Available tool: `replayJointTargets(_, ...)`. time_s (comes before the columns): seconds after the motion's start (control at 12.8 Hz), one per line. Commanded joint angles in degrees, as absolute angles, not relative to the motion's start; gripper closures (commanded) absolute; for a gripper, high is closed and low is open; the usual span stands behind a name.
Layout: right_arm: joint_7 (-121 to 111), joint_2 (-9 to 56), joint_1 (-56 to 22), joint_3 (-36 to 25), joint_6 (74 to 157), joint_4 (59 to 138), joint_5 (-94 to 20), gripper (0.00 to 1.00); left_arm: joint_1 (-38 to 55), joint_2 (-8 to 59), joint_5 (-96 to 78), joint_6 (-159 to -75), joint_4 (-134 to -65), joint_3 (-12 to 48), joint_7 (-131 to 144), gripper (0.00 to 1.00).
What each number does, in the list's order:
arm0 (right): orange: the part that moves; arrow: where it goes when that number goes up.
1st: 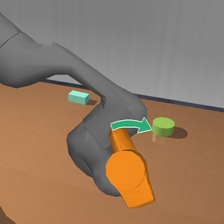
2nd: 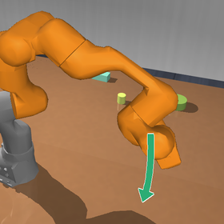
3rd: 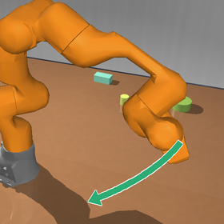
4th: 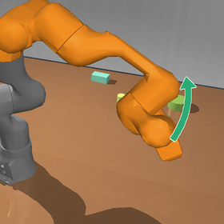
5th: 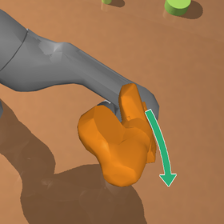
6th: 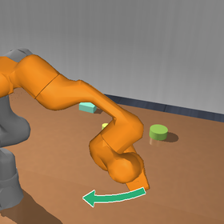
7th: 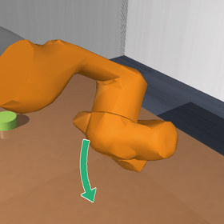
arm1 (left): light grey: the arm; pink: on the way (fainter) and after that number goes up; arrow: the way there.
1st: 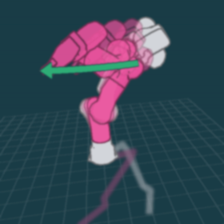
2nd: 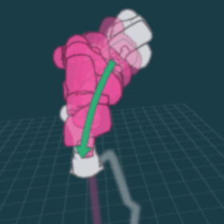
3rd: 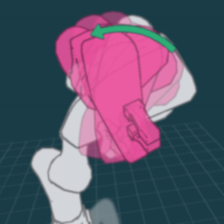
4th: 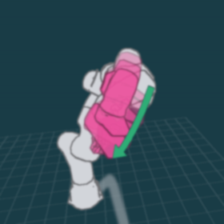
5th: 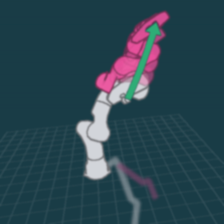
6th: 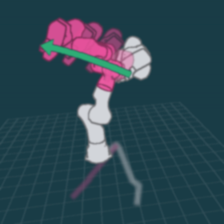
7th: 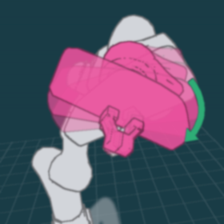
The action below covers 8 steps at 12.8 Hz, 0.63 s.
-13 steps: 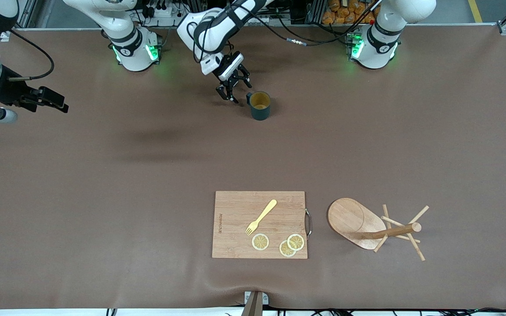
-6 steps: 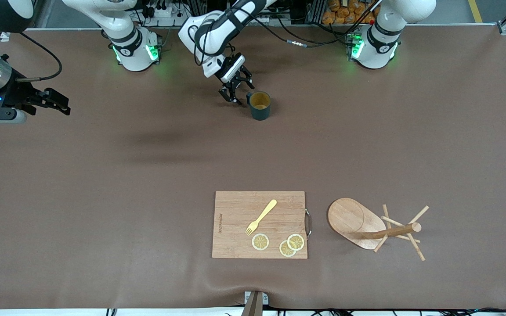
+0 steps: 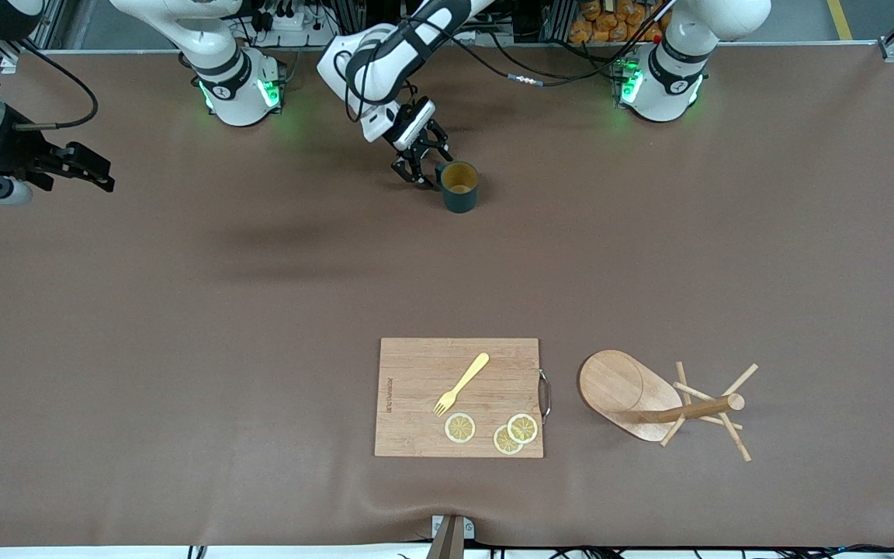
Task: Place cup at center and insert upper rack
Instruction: 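Lower the left gripper onto the mug handle and close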
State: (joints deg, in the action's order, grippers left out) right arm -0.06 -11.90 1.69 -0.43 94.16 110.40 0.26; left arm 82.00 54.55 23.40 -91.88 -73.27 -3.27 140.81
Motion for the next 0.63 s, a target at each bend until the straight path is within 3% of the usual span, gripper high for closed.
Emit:
replayJointTargets(0.0,-0.62,-12.48,2.02,-0.26,94.13,110.83,1.32,0.0,81.91,55.37,21.36,-90.53,-71.54,-4.48,141.15,0.32)
replayJointTargets(0.31,-0.62,-12.22,1.93,-0.18,94.48,110.83,1.23,0.0,81.12,55.28,20.22,-90.88,-71.54,-4.75,141.24,0.44)
replayJointTargets(0.39,-0.62,-12.13,2.02,-0.18,94.74,110.92,1.23,0.0,81.04,55.2,20.04,-90.97,-71.54,-4.83,141.24,0.52)
replayJointTargets(0.55,-0.53,-12.04,1.93,-0.26,94.83,110.92,1.23,0.0,80.95,55.2,19.95,-91.14,-71.54,-4.92,141.15,0.82)
